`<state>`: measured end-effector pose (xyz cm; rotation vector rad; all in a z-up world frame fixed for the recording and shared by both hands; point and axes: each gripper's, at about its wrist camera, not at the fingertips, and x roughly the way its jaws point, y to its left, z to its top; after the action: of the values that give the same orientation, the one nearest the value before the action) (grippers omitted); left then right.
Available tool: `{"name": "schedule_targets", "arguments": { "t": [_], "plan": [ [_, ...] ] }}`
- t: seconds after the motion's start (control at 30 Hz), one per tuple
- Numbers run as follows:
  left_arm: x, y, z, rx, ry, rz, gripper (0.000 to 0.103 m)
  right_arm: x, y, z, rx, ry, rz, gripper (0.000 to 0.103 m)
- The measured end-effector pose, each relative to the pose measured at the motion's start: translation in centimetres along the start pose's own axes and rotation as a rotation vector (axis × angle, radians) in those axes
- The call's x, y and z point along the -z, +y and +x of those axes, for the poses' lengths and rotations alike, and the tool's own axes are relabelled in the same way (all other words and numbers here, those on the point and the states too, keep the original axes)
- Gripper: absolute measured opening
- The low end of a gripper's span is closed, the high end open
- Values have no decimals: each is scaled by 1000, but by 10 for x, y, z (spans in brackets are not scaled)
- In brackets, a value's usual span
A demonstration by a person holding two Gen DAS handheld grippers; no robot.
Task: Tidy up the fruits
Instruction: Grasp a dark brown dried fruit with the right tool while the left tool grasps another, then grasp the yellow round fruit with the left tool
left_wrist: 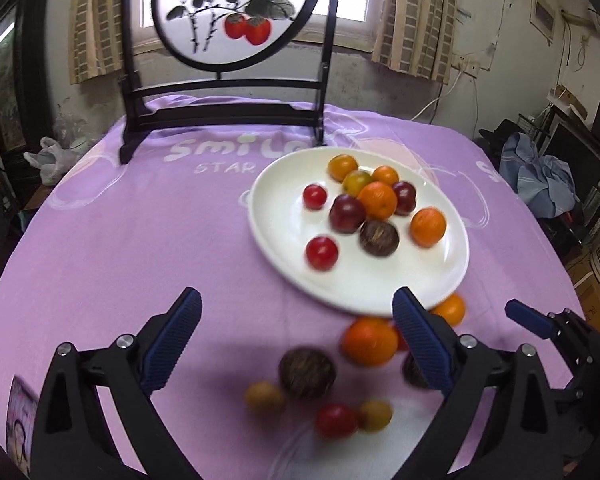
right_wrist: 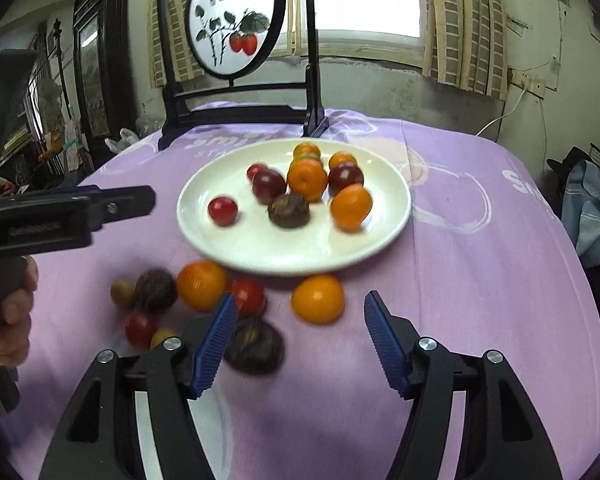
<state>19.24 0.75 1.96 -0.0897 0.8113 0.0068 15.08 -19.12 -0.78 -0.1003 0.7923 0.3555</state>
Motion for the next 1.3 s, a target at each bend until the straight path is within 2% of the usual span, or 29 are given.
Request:
{"name": "schedule_targets", "arguments": {
  "t": [0.2,0.3,0.43,0.53,0.6,0.7,0.77,0.97,1.17,1.3],
  "plan": [
    [49,14,-12,26,53,-11,95,32,15,-2,-16,61,3,67],
    [60,18,-13,21,36,5,95,37,25,-1,1,85,-23,67],
    [61,26,-11,-12,10,35,95,39,43,10,42,127,-87,67],
    [58,33,-14,31,14,11,95,36,48,28,58,171,-89,66],
    [56,34,-15,54,22,1,95,30,49,35,49,165,-65,64],
    [55,35,-15,66,26,4,95,20,44,44,48,168,-11,48],
    [56,36,-14,64,36,-6,95,16,41,47,53,171,17,47],
    [58,45,0,72,93,-62,95,27,30,33,31,163,77,47],
    [66,31,7,67,115,7,95,48,12,8,17,148,122,47],
    [76,23,8,63,133,56,95,52,3,1,-32,139,159,47]
  ]
}}
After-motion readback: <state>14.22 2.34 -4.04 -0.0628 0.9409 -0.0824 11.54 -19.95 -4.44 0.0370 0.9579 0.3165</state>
